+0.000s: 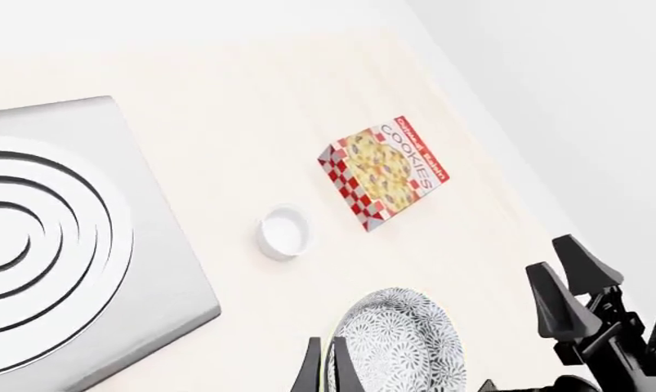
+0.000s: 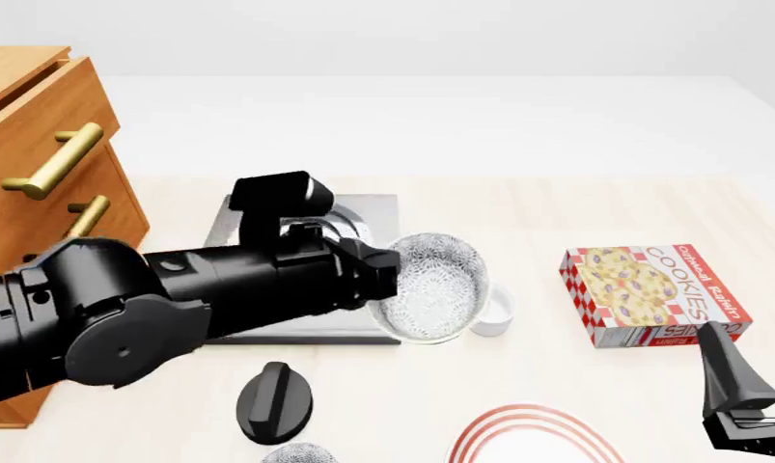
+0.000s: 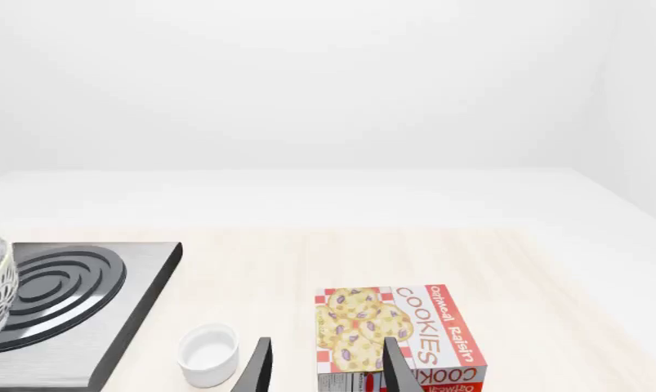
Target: Pick the akita bowl on the wooden cabinet and place it on the plate.
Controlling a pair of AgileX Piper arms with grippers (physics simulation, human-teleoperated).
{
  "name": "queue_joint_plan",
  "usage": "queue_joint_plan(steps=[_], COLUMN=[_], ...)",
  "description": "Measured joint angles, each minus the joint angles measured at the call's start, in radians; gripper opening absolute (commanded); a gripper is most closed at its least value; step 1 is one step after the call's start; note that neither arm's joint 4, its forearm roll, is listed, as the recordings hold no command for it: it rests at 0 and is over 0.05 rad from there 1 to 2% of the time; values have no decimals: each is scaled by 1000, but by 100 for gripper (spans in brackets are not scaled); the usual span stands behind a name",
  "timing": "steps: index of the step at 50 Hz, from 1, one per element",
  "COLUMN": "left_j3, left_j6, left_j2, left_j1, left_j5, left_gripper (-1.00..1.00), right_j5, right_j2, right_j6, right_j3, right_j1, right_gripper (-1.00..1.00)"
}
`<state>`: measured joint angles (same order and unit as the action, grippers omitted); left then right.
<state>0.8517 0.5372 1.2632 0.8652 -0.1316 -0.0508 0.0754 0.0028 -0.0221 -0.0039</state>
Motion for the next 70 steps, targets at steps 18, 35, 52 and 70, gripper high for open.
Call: queue_joint_plan(steps=[18, 35, 52, 70], left_j3=[2, 5, 3, 5], left_j6=[21, 34, 52, 62], left_j2=[65, 124, 174, 204], left_j1=[87, 146, 199, 234], left_j5=[35, 61, 89, 108], left_gripper=[-100, -100, -100, -100], right_j5=[0, 0, 0, 0], right_j2=[0, 0, 0, 0], right_j6=[0, 0, 0, 0], right_j3=[0, 0, 0, 0], right_j1=[0, 0, 0, 0], right_gripper=[100, 100, 100, 100])
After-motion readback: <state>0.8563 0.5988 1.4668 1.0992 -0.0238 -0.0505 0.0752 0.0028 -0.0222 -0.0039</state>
